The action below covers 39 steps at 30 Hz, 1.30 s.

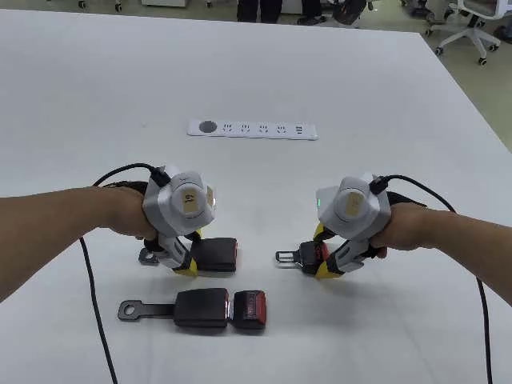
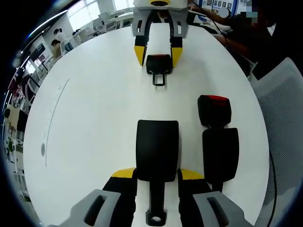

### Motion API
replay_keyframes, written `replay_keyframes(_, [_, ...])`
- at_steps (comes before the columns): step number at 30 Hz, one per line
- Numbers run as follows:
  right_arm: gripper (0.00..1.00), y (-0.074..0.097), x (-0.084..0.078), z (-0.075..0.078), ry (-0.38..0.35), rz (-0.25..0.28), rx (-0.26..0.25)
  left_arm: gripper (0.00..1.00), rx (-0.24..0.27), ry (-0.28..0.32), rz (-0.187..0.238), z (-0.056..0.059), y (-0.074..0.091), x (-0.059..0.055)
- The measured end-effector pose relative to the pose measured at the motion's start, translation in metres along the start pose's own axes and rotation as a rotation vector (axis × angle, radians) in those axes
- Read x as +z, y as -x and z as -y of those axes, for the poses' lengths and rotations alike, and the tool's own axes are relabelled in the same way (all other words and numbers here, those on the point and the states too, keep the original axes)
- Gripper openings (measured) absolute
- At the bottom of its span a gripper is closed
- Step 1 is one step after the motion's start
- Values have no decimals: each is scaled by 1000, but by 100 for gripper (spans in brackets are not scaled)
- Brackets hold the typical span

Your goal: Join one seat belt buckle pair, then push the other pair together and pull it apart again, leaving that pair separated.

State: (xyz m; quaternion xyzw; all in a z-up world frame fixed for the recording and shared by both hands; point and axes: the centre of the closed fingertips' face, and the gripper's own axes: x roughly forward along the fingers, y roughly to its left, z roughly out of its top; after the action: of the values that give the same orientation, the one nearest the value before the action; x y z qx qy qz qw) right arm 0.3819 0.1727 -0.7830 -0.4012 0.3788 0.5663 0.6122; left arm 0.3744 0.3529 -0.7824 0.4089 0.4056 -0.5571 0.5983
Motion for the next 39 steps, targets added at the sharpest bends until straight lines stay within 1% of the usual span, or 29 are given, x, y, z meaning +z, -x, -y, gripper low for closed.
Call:
replay_keyframes(1, [38,0,-1,0,1,-2,-2,37,1,-11,3,1,0,-1])
replay_keyframes(2, [39,0,-1,0,2,-4,-4,37,2,-8,4,1,1,-1])
replay_keyframes(4, [40,2,-1,-5,4,-6,-5,37,18,0,13,-1,3,-1])
replay_keyframes(6, [41,5,1,-5,9,-3,-11,37,35,13,37,-5,9,4])
replay_keyframes(7, [42,6,1,-5,5,-2,-13,37,41,18,41,-6,12,5])
replay_keyframes(9, [43,6,1,-5,-5,6,-11,38,50,18,43,-8,15,6])
replay_keyframes(12, [45,10,1,-5,-4,13,-23,39,61,13,49,-9,19,8])
replay_keyframes(15, [46,14,2,-4,-12,21,-31,39,63,25,59,-8,21,9])
replay_keyframes(16, [47,14,0,-3,-18,25,-34,40,64,29,62,-6,22,10])
replay_keyframes(18, [48,13,-4,-1,-22,29,-38,41,65,33,62,-4,22,9])
replay_keyframes(20, [49,18,-2,-2,-27,31,-42,42,68,39,68,-3,25,8])
replay_keyframes(23, [51,20,-3,-2,-37,36,-49,43,68,79,92,-1,29,7])
replay_keyframes(25, [53,19,-4,0,-46,42,-53,45,79,97,97,0,33,5])
replay_keyframes(28, [54,25,-4,-3,-52,52,-65,48,86,131,107,2,36,1])
replay_keyframes(31, [57,26,-5,-5,-67,63,-76,50,91,163,120,7,39,-1])
replay_keyframes(34, [58,28,-6,-5,-84,77,-85,52,100,209,150,10,42,-5])
replay_keyframes(35, [59,29,-5,-5,-92,84,-88,52,101,214,154,10,42,-5])
replay_keyframes(37, [59,29,-7,-6,-101,91,-94,53,111,248,183,12,44,-7])
replay_keyframes(38, [60,31,-7,-8,-106,94,-97,54,116,268,198,12,45,-8])
replay_keyframes(39, [60,34,-5,-11,-109,98,-101,54,119,275,204,13,46,-10])
